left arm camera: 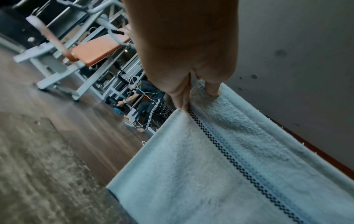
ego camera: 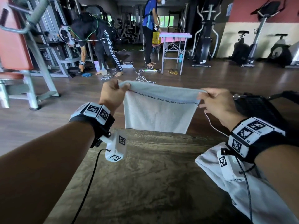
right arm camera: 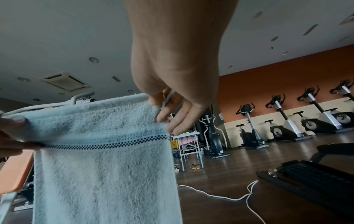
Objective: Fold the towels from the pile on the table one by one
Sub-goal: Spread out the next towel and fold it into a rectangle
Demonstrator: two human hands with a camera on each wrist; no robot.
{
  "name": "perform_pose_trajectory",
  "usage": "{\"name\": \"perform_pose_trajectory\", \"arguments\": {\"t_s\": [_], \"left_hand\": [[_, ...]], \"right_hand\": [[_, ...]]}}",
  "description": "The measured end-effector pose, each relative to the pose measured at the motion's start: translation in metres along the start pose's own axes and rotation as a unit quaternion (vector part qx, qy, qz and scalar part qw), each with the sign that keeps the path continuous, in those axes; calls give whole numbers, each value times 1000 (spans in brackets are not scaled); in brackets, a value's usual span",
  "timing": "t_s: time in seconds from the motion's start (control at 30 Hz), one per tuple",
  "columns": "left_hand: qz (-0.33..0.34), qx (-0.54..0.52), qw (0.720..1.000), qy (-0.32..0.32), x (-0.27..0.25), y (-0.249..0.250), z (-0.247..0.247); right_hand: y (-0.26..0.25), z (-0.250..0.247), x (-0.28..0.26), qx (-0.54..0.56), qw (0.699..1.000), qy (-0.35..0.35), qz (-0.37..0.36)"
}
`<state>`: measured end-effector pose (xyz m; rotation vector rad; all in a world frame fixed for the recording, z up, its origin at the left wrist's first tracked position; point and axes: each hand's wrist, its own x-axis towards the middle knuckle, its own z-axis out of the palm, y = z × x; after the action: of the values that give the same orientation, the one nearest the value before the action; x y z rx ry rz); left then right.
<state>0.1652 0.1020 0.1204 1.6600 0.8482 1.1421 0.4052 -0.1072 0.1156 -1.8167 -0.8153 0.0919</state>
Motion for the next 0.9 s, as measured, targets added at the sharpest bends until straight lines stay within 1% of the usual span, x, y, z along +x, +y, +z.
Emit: {"name": "perform_pose_trajectory", "arguments": {"t_s": [0.07, 0.13, 0.23, 0.3, 0.4, 0.57, 0.73, 0.9], "left_hand": [[15, 69, 998, 5, -8, 2, -8], [18, 96, 995, 7, -13, 0, -19], [28, 146, 989, -10, -30, 2, -36], [29, 159, 986, -32, -40, 2, -48], [20, 150, 985, -77, -59, 1, -70], [13, 169, 977, -126, -102, 4, -104], [2, 194, 965, -175, -147, -1, -135], [-19, 228, 945, -235, -192, 6, -149]], "right_hand": [[2, -6, -4, -80, 996, 19, -39], [3, -12, -13, -141, 988, 22, -57], [3, -19, -30, -169, 983, 19, -71], [1, -23, -46, -167, 983, 5, -77], [-2, -30, -76, -173, 980, -32, -90], [-5, -39, -132, -155, 980, -99, -72], [3, -45, -189, -142, 980, -112, -84], [14, -58, -244, -126, 981, -124, -84]]}}
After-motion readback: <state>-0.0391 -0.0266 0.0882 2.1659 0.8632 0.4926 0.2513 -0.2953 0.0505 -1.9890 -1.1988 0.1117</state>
